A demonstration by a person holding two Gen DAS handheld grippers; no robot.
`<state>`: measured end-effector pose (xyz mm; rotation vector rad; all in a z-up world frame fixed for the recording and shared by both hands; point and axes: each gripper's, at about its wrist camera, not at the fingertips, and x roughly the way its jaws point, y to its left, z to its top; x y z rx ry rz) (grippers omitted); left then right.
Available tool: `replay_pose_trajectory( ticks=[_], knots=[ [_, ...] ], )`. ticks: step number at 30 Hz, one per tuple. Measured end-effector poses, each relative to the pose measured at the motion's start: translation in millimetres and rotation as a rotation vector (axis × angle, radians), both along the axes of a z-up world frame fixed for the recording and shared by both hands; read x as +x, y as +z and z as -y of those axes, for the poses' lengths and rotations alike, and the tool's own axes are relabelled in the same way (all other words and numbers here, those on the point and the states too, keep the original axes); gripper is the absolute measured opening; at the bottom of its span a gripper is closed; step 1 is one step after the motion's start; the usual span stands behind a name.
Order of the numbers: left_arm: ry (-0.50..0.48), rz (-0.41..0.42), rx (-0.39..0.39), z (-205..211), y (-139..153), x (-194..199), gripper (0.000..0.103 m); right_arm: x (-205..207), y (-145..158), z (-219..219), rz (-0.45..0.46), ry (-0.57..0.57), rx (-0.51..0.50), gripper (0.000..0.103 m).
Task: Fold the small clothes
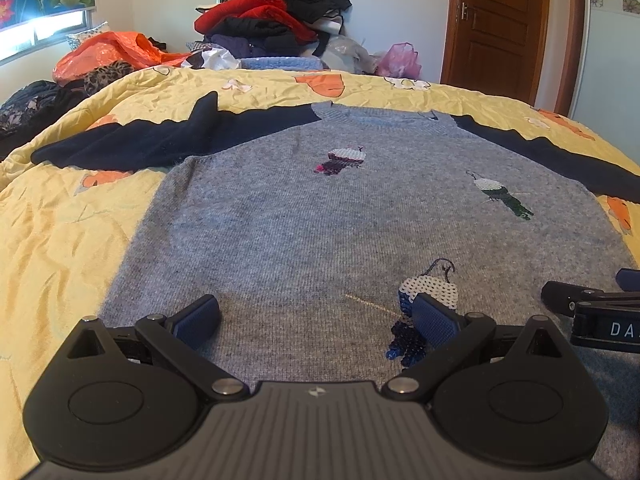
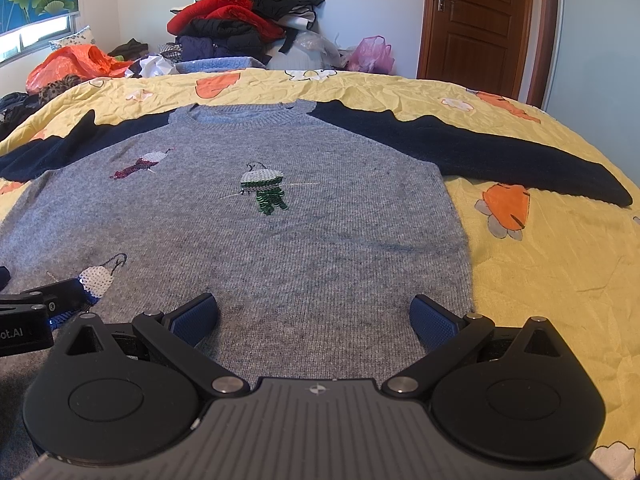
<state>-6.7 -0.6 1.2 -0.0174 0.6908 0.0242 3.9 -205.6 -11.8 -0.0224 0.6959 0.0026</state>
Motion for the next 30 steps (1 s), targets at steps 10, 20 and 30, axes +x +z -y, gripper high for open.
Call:
replay_pose_trajectory(
  ticks=[10,20,30],
  knots=[
    [0.001,0.002,-0.006,-0.4,0.1,1.9,0.103,0.3,-0.7,-0.3,0.000,-0.001,-0.003,0.103],
    [-0.001,0.001,-0.001,0.8,-0.5,1.8,0.103,0.1,0.5,5.3,-0.003,0.031,0.009,0.103],
    [-0.004,0.002,-0.003,1.5,-0.7,1.5,0.103,20.9,54.2,186.1,0.251,-0.113,0.630,0.102]
  ],
)
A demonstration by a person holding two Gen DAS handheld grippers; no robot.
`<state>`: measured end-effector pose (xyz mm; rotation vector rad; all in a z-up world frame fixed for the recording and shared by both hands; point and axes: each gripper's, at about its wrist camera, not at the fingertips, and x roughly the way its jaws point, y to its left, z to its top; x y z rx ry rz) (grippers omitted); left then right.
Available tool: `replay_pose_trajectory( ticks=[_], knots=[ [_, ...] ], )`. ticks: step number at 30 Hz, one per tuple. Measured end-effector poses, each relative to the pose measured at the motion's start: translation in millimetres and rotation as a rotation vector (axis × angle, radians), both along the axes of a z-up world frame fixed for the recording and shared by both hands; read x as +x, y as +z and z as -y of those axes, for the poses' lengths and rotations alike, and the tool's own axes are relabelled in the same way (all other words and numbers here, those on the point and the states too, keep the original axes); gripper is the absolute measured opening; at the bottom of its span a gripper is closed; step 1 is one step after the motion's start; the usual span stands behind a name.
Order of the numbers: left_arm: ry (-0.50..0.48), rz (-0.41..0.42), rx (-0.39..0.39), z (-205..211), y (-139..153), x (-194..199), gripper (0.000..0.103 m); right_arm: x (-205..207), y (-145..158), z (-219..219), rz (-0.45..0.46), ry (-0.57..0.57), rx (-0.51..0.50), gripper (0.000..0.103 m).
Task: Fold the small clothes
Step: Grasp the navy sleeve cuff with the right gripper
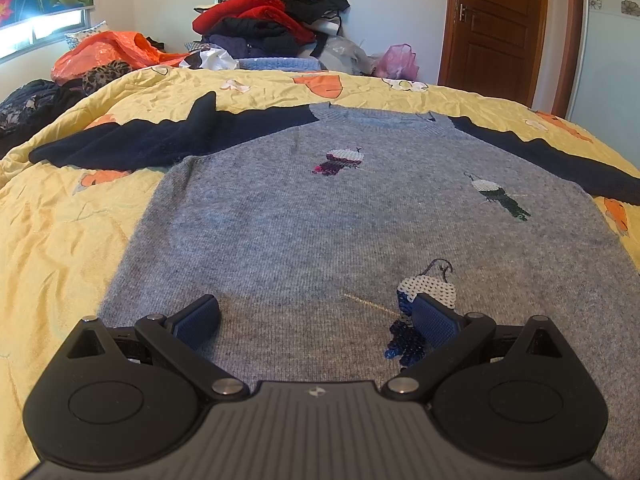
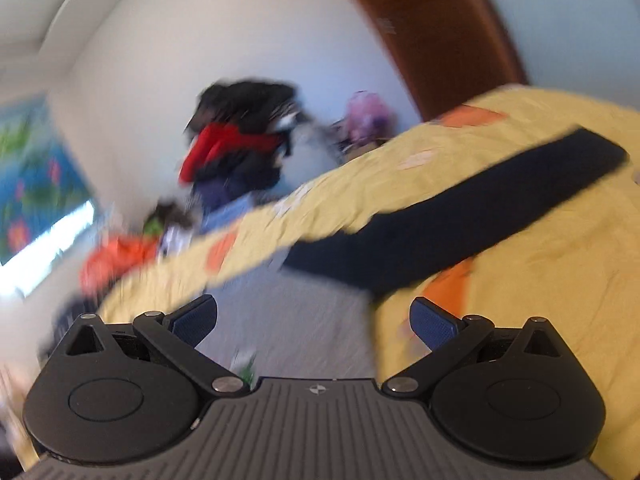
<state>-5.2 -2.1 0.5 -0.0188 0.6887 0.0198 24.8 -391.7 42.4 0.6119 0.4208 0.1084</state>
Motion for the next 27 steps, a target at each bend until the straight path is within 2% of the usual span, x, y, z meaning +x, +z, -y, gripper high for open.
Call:
replay_pose_trajectory(
  ticks=[3,4,7,12,14,17,18,20,21,22,23,27],
  knots=[
    [-0.001,0.000,-0.001,0.5,-0.1,0.1,0.103,17.4,-10.2,84.3,0.000,-0.239,0.192,0.102],
    [-0.001,0.000,-0.001,1.1,-0.2,0.3,0.103,21.7,-14.6,108.9,-0.014,-0.316,0.239,0.098],
    [0.000,0.000,0.000,0.9,-0.2,0.3,0.103,30.2,-27.8,162.1,-0.039,-0.465,0.300,0.094],
    [0.000,0.000,-0.002,0.6,-0.2,0.1,0.103,46.4,-51.1,195.9,-0.097,-0.563,0.301,0.091],
    [0.000,0.000,0.000,0.3,-0.1,0.0,0.103,54.8,-56.2,204.0,-0.097,-0.560,0.305,0.087],
    [0.000,0.001,-0.002,0.3,-0.1,0.1,0.103,67.8,-57.5,205.2,-0.099,-0.554,0.246,0.080],
    [0.000,0.001,-0.003,0.5,-0.2,0.2,0.103,73.3,-56.8,204.3,-0.103,-0.553,0.220,0.072],
    [0.001,0.003,-0.008,0.2,0.0,0.5,0.103,81.5,-53.8,203.2,-0.121,-0.553,0.163,0.049],
    [0.001,0.003,-0.010,0.1,0.0,0.7,0.103,86.5,-55.0,201.6,-0.139,-0.545,0.130,0.027],
    [0.000,0.004,-0.014,-0.8,0.0,0.6,0.103,89.0,-53.2,202.2,-0.161,-0.538,0.101,0.015],
    [0.000,0.005,-0.018,-1.2,0.1,0.5,0.103,91.2,-54.1,202.8,-0.179,-0.539,0.090,0.016],
    [-0.001,0.009,-0.028,-3.5,0.0,0.3,0.103,86.6,-32.8,174.6,-0.106,-0.543,0.020,0.016]
  ],
)
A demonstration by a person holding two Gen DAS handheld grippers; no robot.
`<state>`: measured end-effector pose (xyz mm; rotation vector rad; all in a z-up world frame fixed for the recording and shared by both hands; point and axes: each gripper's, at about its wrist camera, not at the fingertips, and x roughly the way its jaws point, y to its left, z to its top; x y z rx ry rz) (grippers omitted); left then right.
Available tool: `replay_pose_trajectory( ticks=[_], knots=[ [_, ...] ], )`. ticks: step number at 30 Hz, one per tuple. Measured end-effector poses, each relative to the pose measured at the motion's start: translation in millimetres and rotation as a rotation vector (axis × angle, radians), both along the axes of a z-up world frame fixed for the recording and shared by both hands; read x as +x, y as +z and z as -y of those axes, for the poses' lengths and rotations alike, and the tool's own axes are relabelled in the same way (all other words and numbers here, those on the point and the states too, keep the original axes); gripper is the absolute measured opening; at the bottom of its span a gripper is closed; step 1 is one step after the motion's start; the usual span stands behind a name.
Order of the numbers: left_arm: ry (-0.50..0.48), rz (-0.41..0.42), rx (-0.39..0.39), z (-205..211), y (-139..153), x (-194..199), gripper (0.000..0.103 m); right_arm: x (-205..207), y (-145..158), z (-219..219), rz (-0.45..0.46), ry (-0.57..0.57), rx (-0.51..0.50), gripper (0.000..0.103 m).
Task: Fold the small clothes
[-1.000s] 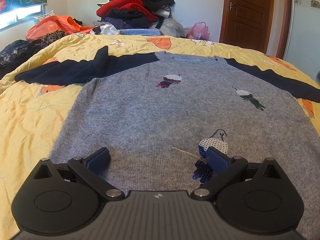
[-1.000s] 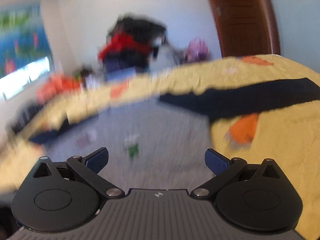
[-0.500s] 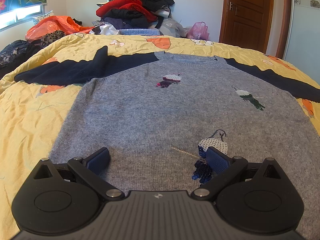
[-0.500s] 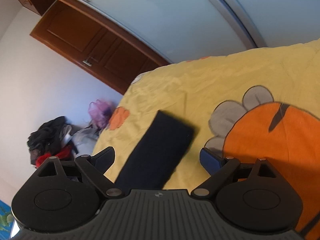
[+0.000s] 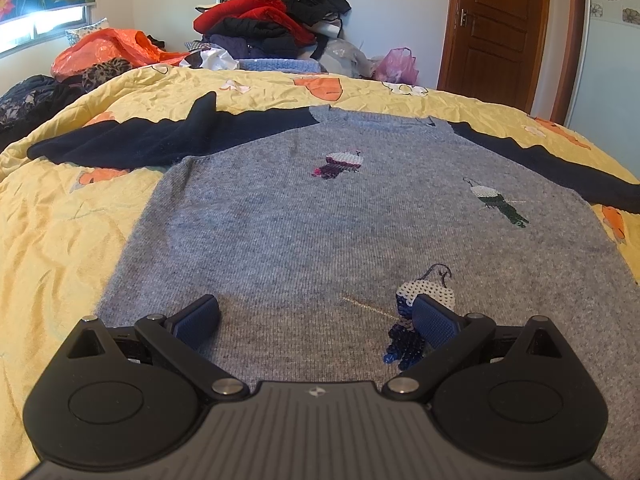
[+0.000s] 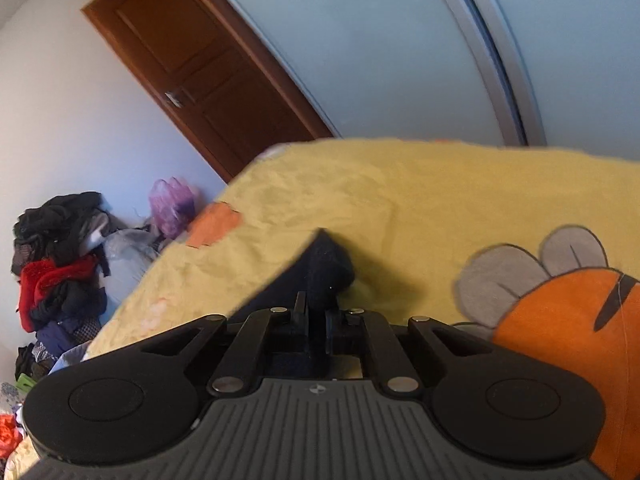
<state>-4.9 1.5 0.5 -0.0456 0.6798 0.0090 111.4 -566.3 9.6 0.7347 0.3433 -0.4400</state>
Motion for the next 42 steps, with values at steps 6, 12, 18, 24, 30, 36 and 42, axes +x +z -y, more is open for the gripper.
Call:
replay_pose_trajectory(
  ticks=[6,12,18,24,30,36,42],
  knots=[
    [0.000,0.000,0.000,-0.2,0.1,-0.1,0.103,24.9,41.2,-142.9,0.060,0.389,-0.211,0.016],
    [-0.001,0.001,-0.004,-1.9,0.0,-0.1,0.103,52.6,19.6,-282.7,-0.027,0.730,-0.326,0.016],
    [-0.002,0.000,-0.001,-2.3,0.0,-0.1,0.103,43.1,-1.0,-305.3,-0.077,0.781,-0.292,0.041],
    [-0.009,0.004,-0.016,-4.1,1.6,-1.0,0.103,-11.9,1.5,-268.3,0.053,0.800,-0.059,0.065],
    [-0.077,0.036,-0.241,-12.3,33.1,31.2,0.103,-39.8,-15.4,-253.4,0.121,0.825,0.105,0.080],
    [-0.257,-0.097,-0.778,-3.0,43.9,131.2,0.103,-37.2,-24.6,-229.6,0.186,0.810,0.297,0.086],
    [-0.181,-0.302,-0.890,44.9,-0.2,212.0,0.103,-36.2,-29.0,-224.9,0.215,0.811,0.349,0.086]
  ],
)
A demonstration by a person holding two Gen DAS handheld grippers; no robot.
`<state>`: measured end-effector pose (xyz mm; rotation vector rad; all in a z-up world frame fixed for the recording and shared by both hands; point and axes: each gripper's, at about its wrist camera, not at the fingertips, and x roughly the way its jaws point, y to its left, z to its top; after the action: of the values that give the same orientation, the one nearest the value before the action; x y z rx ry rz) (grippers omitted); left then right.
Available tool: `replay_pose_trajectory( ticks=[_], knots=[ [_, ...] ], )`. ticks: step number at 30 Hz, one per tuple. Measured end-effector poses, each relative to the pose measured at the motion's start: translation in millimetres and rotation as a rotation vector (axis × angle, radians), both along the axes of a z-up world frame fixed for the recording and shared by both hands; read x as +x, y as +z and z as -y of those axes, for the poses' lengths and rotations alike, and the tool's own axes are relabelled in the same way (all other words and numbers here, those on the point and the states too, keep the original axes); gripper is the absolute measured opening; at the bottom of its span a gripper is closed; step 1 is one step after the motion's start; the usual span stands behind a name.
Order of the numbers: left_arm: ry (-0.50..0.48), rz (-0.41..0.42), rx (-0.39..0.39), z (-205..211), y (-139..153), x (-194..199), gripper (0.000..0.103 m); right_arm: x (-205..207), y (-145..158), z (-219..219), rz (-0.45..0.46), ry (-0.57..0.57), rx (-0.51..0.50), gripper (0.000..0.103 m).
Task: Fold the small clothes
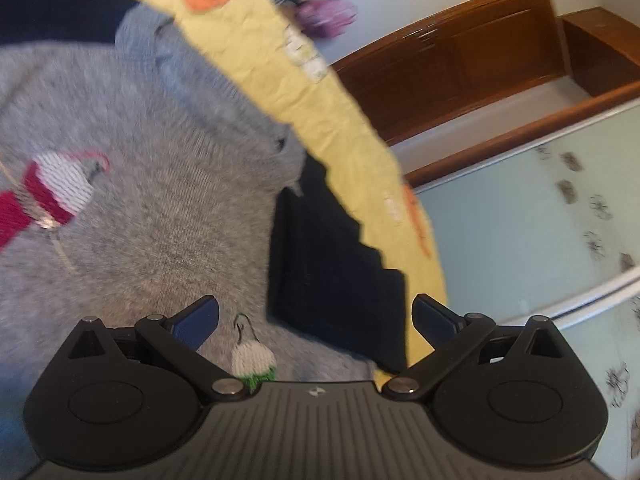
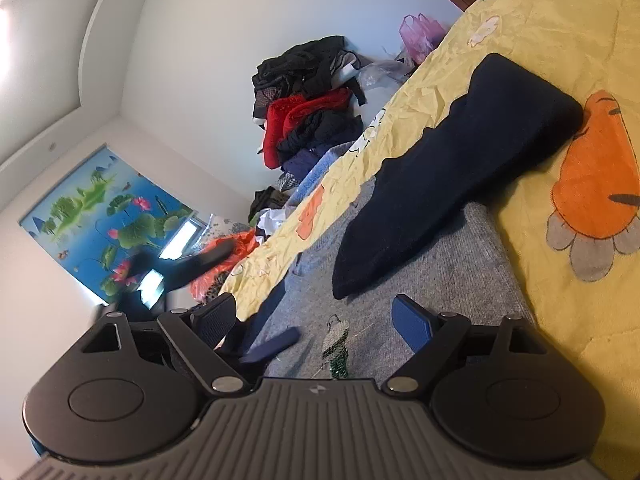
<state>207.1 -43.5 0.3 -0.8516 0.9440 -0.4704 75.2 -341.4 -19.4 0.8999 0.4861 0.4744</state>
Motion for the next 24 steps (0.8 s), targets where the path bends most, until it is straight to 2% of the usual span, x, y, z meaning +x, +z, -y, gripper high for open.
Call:
replay_pose_trajectory(
  ticks=[1,5,6,7,8,9,10,12,14,17,19,24],
  knots=[
    [-0.017,0.025,0.003,7.4,-1.3,4.6,0.103,0.3,-0.5,0.9,0.000,-0.001,0.009,0.086],
    [-0.086,0.084,0.110,37.7,1.1,19.8,0.103,0.6,-1.1,0.7,0.004,0.002,0.010,0.087],
    [-0.095,0.095,0.136,43.1,1.7,21.1,0.095,0.9,-1.0,0.3,0.005,0.004,0.008,0.088],
    [-0.111,0.104,0.168,49.4,2.1,23.2,0.072,1.4,-0.6,-0.4,0.007,0.006,0.006,0.089],
    [-0.134,0.103,0.209,55.6,1.2,26.1,0.056,1.5,-0.7,-0.5,0.009,0.008,0.004,0.089],
    [-0.145,0.093,0.248,59.3,0.5,29.0,0.022,0.4,-1.4,-0.6,0.011,0.011,0.002,0.089],
    [-0.155,0.078,0.292,64.1,-1.8,32.7,0.009,0.8,-1.3,-0.9,0.012,0.013,-0.001,0.089],
    [-0.158,0.113,0.329,61.8,4.4,31.7,0.008,1.1,-1.1,-1.5,0.014,0.015,-0.007,0.090],
    [-0.142,0.191,0.401,62.7,18.1,26.5,0.008,2.2,-0.9,-1.7,0.015,0.019,-0.012,0.090],
    [-0.108,0.321,0.458,46.8,44.4,11.8,0.008,3.1,-0.5,-1.8,0.017,0.022,-0.016,0.090],
    [-0.081,0.364,0.505,29.6,54.8,5.6,0.008,3.7,-0.8,-1.7,0.017,0.023,-0.019,0.090],
    [0.015,0.281,0.554,-29.3,45.1,6.4,0.008,4.3,-0.3,-3.7,0.021,0.027,-0.033,0.091]
  ],
)
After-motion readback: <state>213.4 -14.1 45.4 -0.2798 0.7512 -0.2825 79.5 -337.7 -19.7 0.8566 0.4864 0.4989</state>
